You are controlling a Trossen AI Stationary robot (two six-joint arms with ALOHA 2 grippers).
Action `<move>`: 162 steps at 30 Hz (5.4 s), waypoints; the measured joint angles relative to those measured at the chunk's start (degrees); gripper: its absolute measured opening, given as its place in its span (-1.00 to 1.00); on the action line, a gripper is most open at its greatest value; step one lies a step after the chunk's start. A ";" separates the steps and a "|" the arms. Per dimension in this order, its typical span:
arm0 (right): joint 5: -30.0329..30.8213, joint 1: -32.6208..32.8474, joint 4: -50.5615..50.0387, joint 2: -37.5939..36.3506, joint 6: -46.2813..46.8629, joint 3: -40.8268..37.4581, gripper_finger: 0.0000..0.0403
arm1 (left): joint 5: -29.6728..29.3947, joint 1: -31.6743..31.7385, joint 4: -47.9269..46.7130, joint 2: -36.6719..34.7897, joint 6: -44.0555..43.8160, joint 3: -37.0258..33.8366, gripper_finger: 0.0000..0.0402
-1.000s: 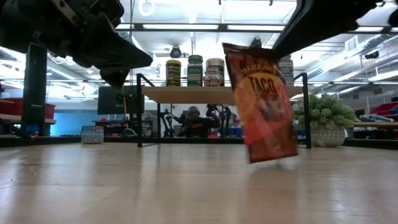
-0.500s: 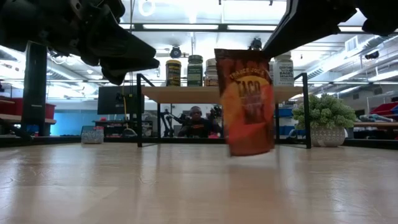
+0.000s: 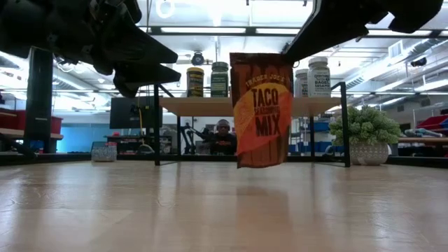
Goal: Shelf spices
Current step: Put the brown seasoning bag on the shelf
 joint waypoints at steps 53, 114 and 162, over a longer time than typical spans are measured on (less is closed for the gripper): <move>-5.13 -0.65 0.93 0.00 4.19 0.00 -1.00 | 0.22 -2.19 0.43 25.13 10.87 18.86 0.11; -7.25 -0.39 0.45 -0.02 6.71 0.00 -1.00 | 6.13 0.12 8.79 25.06 8.14 18.86 0.11; -9.19 0.56 0.52 -0.02 13.42 0.00 -0.51 | 6.20 0.13 5.73 25.06 4.95 18.87 -0.99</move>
